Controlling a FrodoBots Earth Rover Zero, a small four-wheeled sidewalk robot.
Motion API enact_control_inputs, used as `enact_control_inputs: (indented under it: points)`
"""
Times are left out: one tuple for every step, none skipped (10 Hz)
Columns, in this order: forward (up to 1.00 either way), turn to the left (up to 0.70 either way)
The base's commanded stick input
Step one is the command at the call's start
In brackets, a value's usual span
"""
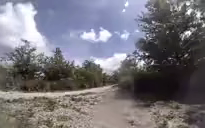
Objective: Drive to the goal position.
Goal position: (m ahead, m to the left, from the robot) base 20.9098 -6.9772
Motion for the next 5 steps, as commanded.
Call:
enact_control_inputs:
  points:
    - [0.7, 0.0]
    - [0.7, 0.0]
    - [0.7, 0.0]
    - [0.7, 0.0]
    - [0.7, 0.0]
